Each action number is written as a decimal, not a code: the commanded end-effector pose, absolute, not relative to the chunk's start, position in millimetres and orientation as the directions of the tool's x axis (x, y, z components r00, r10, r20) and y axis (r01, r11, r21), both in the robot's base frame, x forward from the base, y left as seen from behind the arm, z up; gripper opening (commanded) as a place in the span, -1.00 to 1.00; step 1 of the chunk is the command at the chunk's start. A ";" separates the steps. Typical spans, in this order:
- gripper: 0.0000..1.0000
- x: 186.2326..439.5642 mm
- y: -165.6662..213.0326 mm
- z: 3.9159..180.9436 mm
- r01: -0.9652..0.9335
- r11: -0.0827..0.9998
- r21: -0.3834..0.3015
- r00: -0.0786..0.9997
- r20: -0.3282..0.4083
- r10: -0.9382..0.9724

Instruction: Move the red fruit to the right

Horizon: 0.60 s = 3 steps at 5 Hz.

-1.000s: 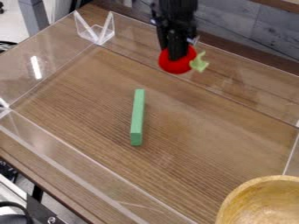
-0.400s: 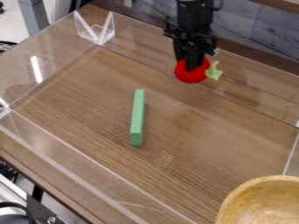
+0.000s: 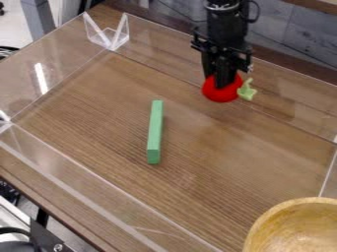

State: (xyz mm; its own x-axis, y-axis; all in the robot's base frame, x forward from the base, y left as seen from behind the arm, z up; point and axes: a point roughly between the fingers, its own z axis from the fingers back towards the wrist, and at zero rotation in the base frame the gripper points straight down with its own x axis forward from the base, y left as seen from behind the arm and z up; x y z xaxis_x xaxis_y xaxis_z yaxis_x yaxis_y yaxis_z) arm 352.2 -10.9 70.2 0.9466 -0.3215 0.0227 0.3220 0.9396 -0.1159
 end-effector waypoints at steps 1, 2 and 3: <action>-1.00 357.1 -9.7 93.6 0.328 0.940 -0.097 0.944 0.078 -0.321; -1.00 356.0 -4.2 98.4 0.318 0.943 -0.098 0.947 0.076 -0.312; -1.00 355.1 -0.3 102.7 0.311 0.945 -0.098 0.950 0.072 -0.305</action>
State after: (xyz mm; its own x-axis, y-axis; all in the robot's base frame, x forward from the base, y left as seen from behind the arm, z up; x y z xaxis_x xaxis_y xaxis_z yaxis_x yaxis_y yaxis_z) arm 344.6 -5.5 71.5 0.9485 -0.3162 -0.0219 0.3106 0.9411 -0.1338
